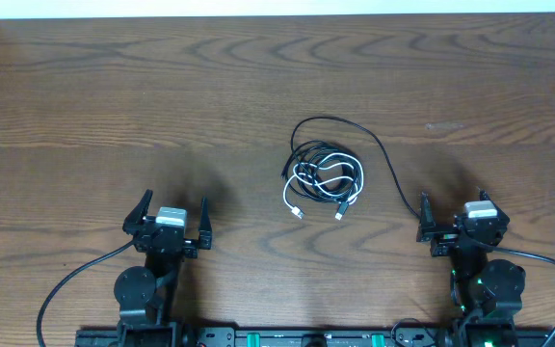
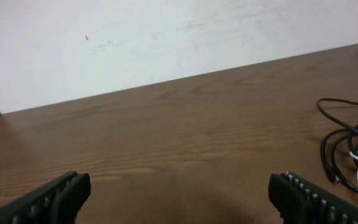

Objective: Untangle cables

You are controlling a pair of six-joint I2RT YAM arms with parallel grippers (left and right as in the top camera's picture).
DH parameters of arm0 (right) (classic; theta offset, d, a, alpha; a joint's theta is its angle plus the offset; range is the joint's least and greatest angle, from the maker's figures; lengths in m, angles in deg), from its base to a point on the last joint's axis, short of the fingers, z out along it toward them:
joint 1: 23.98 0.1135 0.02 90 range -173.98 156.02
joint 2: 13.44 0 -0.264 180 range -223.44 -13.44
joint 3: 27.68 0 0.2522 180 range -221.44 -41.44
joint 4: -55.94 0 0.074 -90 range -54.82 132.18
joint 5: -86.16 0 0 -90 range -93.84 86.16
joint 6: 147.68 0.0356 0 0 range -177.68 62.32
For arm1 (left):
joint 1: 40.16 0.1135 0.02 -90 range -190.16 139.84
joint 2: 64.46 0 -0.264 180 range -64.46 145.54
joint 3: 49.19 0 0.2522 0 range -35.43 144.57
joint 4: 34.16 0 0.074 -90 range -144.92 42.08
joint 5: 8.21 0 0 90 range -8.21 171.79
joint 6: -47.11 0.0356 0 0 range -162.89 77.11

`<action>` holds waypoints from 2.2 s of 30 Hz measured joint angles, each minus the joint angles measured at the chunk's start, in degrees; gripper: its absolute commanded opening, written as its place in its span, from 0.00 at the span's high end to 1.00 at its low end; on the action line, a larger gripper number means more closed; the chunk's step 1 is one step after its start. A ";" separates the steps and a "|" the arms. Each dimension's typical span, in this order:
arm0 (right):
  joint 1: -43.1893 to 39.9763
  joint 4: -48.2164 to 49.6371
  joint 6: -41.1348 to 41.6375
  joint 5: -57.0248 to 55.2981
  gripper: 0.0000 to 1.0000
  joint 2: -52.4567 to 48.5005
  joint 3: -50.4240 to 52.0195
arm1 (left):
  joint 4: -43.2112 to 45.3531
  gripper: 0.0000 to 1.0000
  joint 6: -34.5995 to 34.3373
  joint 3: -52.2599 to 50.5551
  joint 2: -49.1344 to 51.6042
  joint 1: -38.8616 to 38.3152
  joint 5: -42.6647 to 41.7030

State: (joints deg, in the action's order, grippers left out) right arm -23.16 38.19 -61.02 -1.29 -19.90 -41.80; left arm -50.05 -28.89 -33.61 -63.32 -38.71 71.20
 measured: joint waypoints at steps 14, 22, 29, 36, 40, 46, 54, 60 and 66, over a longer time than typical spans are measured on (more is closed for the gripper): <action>0.00 0.04 0.48 0.15 0.01 0.00 0.00 | 0.20 0.02 -0.02 -0.09 0.00 0.00 0.00; 0.00 0.57 2.80 4.68 0.01 0.00 0.00 | 1.14 0.02 -1.81 -0.52 0.04 0.00 -0.02; 0.02 0.55 3.26 8.04 0.01 0.00 -0.02 | 0.92 0.02 -5.31 -0.52 1.86 0.00 0.02; 0.00 -0.92 5.14 9.33 0.01 0.00 -0.87 | 4.28 0.02 -6.69 -0.83 6.19 0.00 -3.74; 0.00 -4.44 5.31 9.84 0.01 -0.94 -4.02 | 0.57 0.02 -6.71 2.27 11.47 0.00 -6.95; -0.15 -9.75 5.31 10.16 0.01 -7.43 -13.03 | -7.15 0.02 -6.73 17.40 23.67 0.00 -8.79; -0.17 -17.64 5.31 10.56 0.01 -22.18 -28.39 | -23.41 0.02 -6.73 39.28 38.16 0.00 -9.09; -0.17 -25.27 5.29 13.29 0.01 -34.93 -39.95 | -32.74 0.02 -6.73 50.40 46.40 0.00 -10.64; -0.17 -33.62 3.17 20.57 0.01 -47.54 -52.11 | -43.58 0.02 -6.73 62.14 55.82 0.00 -12.79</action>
State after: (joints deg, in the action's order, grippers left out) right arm -23.33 4.57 -57.85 19.28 -67.44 -93.91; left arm -93.63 -35.62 28.53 -7.49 -38.71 58.41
